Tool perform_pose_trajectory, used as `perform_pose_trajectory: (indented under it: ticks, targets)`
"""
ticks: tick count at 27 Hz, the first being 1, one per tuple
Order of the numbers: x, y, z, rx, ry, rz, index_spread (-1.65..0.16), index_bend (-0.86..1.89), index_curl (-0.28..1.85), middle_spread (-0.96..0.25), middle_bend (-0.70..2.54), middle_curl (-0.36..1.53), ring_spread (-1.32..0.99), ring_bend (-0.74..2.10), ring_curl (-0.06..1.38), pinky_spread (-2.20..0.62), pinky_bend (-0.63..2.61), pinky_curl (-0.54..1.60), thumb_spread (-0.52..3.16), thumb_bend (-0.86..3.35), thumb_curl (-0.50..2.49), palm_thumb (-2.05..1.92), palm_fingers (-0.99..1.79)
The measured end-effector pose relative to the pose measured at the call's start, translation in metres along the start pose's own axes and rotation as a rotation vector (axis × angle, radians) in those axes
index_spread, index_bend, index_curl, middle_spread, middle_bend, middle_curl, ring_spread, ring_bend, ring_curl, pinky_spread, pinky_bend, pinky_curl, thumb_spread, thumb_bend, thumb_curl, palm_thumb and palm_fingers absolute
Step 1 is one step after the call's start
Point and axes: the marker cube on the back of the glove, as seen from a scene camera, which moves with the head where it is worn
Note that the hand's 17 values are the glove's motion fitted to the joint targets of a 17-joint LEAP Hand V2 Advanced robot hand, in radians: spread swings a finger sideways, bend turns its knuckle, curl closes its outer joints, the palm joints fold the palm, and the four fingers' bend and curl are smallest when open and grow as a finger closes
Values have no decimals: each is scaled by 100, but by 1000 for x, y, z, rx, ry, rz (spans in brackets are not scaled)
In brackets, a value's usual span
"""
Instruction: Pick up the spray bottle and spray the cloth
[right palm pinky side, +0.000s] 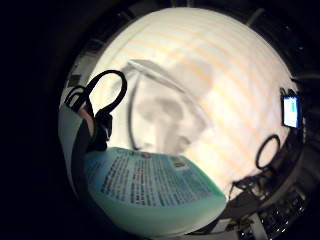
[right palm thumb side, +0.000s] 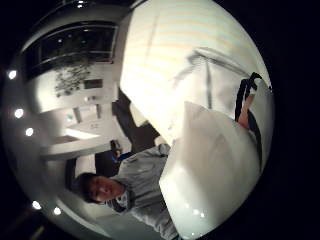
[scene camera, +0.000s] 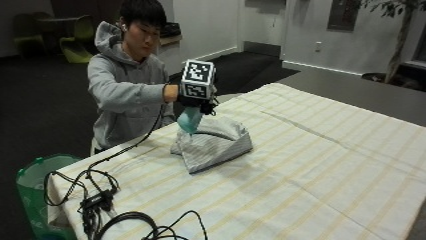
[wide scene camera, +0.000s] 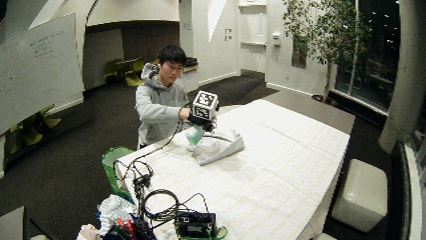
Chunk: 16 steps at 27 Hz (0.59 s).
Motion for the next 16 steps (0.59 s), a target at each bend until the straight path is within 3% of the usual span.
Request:
perform_pose_trajectory:
  ticks: [12, 16]
  targets:
    - [-121, -41, 13, 363, -598, -331, -16, 55, 57, -5, 68, 53, -17, 59, 47, -26, 35, 43, 7, -3, 73, 95, 138]
    - [-138, -56, 43, 345, -695, -397, -17, 55, 57, -5, 68, 53, -17, 59, 47, -26, 35, 43, 7, -3, 73, 95, 138]
